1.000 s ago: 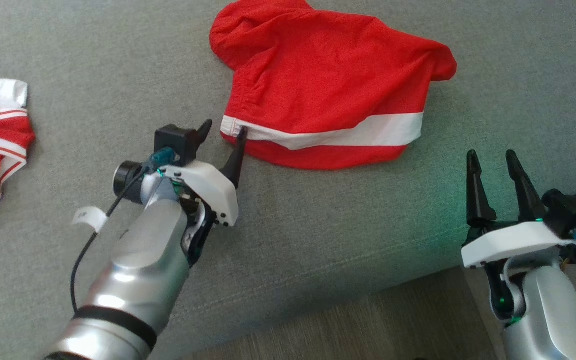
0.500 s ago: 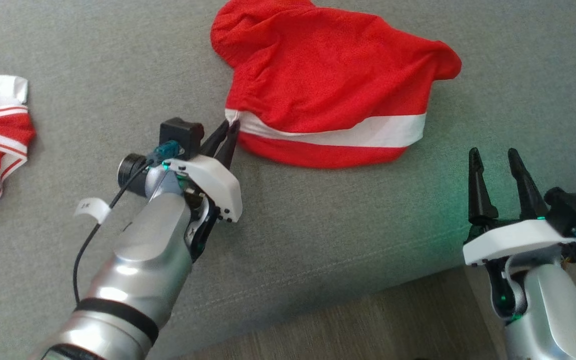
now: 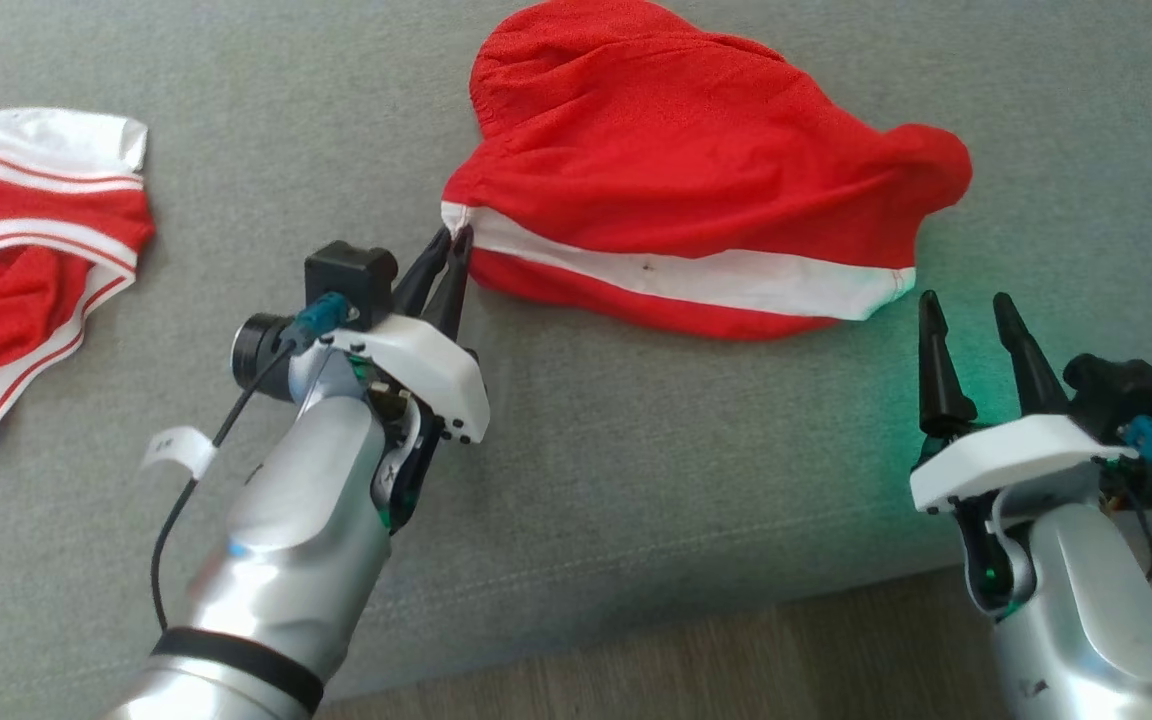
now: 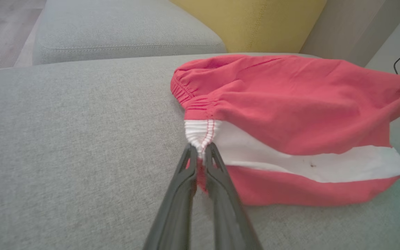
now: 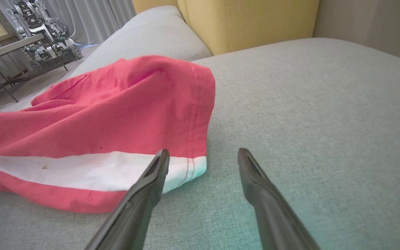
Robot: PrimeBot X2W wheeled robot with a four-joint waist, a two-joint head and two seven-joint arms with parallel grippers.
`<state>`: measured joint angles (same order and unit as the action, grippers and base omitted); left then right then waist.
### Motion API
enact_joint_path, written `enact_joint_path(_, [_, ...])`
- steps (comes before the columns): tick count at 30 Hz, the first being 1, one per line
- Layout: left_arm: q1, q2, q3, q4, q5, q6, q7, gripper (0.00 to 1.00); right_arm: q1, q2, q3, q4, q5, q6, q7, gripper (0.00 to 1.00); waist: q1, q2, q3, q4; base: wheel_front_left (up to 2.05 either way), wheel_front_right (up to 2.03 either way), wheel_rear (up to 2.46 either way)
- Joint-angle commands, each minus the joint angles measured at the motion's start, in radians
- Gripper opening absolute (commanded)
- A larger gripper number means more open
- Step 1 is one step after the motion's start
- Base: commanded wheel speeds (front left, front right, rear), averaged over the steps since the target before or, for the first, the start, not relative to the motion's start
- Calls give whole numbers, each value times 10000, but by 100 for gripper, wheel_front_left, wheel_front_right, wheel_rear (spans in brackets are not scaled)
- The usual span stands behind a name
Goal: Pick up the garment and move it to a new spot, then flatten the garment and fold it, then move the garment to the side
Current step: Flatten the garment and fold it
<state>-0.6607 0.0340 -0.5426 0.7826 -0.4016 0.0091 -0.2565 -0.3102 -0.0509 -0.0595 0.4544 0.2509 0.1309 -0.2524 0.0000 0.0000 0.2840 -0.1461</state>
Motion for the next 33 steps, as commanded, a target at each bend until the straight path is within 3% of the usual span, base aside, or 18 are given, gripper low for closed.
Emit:
enact_joint_path(1, [-265,162,311,-358,103,50,-53,0,-235,6,224,-159,69,-2,-93,100,0,0,37,59,0,0,0])
enact_joint_path(12, [27,162,362,-820,239,163,-53,0,-966,6,176,1191,252,-2,-93,100,0,0,176,391,0,0,0])
enact_joint_path(33, [11,162,143,-932,96,224,-53,0,-1640,-131,1233,2946,1190,-2,-93,100,0,0,160,584,0,0,0])
